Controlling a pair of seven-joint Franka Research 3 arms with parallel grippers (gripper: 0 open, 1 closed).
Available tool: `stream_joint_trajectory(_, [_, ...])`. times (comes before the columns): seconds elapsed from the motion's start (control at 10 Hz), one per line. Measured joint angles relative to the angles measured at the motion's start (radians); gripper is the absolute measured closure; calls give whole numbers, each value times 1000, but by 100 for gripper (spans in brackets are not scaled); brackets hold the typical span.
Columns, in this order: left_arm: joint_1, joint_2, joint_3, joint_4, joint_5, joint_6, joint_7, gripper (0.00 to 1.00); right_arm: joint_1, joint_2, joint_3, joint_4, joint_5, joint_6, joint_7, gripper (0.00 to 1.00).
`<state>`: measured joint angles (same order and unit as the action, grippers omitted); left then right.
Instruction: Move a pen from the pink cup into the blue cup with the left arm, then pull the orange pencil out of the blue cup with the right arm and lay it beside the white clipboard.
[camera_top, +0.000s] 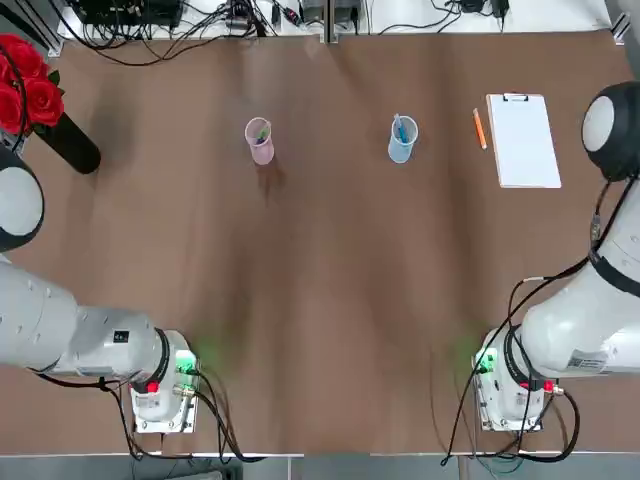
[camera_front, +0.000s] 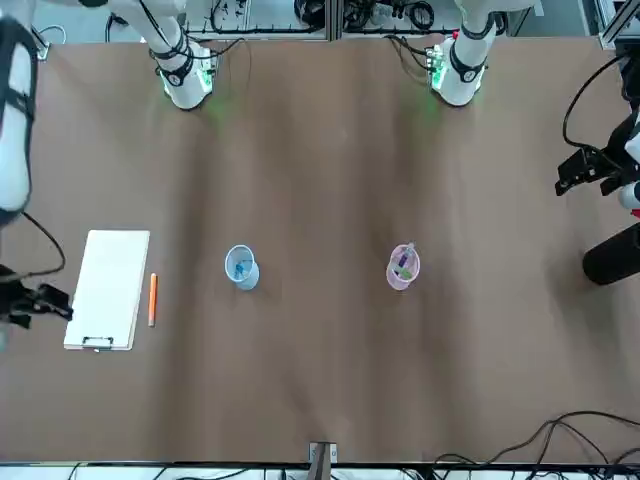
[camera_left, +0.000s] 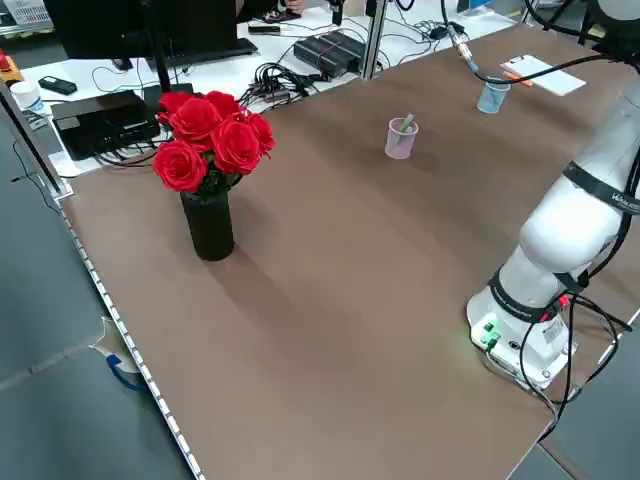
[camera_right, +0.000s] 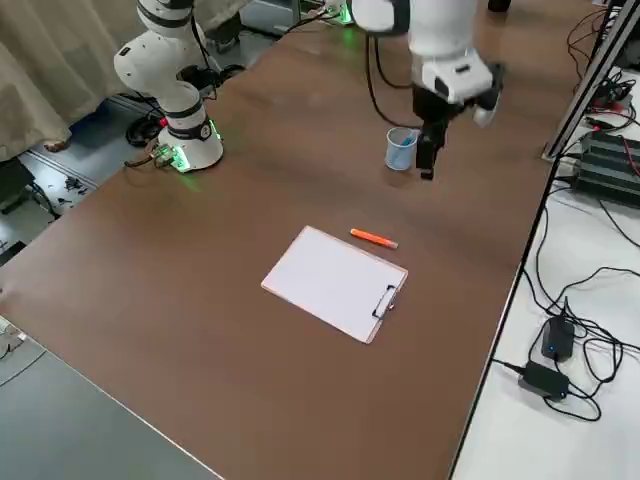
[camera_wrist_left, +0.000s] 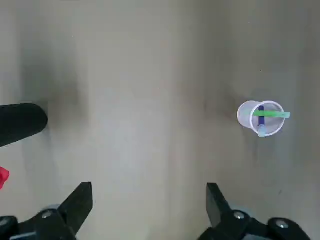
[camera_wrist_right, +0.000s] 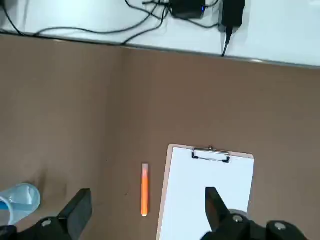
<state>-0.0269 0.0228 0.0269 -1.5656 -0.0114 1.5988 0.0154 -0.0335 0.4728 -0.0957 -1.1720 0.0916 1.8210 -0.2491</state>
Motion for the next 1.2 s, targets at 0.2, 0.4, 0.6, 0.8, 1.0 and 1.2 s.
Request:
stream_joint_trajectory(0.2, [0,-1,0,16,0,0,0,0,5,-72,1,0,0,-66,51,0])
stream_joint_trajectory(0.4, [0,-2,-1,21,0,0,-28,0,4,-137,21,0,-1,-153,148,0])
stream_joint_trajectory(0.6, [0,-2,-1,21,0,0,-57,0,4,-190,41,-1,-18,-248,256,0])
stream_joint_trajectory(0.8, [0,-2,-2,21,0,0,-58,0,-4,-235,96,-23,-64,-292,331,0])
stream_joint_trajectory(1.0, [0,-2,-3,22,0,0,-58,0,-5,-272,117,-65,-77,-291,347,0])
stream_joint_trajectory(1.2, [0,-2,-3,22,0,0,-57,0,-8,-292,117,-117,-77,-255,348,0])
